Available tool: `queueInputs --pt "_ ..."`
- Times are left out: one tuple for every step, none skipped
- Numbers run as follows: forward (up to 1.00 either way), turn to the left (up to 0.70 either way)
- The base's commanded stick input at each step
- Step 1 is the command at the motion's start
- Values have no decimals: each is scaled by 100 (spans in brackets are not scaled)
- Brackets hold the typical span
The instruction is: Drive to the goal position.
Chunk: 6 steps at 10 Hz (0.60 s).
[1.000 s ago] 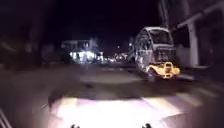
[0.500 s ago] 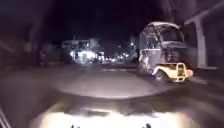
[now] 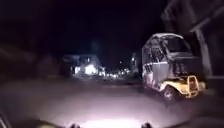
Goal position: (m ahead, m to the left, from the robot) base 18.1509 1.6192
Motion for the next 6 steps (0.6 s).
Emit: queueInputs --pt "85 0" --pt "85 0" --pt "85 0" --pt "85 0" --pt "85 0" --pt "85 0"
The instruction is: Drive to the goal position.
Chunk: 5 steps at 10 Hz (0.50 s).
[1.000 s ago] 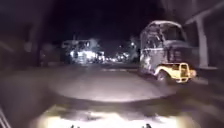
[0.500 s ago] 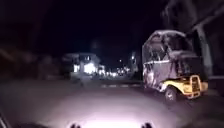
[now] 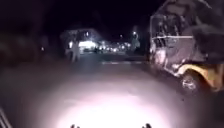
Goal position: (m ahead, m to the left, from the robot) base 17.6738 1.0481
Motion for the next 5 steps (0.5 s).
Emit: queueInputs --pt "85 0" --pt "85 0" --pt "85 0" --pt "85 0" --pt "85 0"
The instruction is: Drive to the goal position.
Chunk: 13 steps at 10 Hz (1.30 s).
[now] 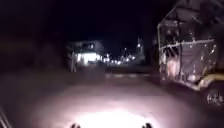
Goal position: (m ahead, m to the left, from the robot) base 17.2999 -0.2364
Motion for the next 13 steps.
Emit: queueInputs --pt "85 0" --pt "85 0" --pt "85 0" --pt "85 0" --pt "85 0" --pt "85 0" --pt "85 0" --pt "85 0" --pt "85 0" --pt "85 0" --pt "85 0" --pt "85 -15" --pt "85 -34"
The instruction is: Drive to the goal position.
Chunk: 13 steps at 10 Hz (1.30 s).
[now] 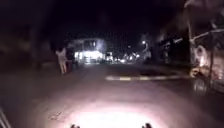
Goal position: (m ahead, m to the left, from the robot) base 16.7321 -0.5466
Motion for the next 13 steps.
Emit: queueInputs --pt "85 -34" --pt "85 -34" --pt "85 -34" --pt "85 0" --pt "85 0" --pt "85 0" --pt "85 0" --pt "85 0" --pt "85 0" --pt "85 0" --pt "85 0" --pt "85 0" --pt "85 0"
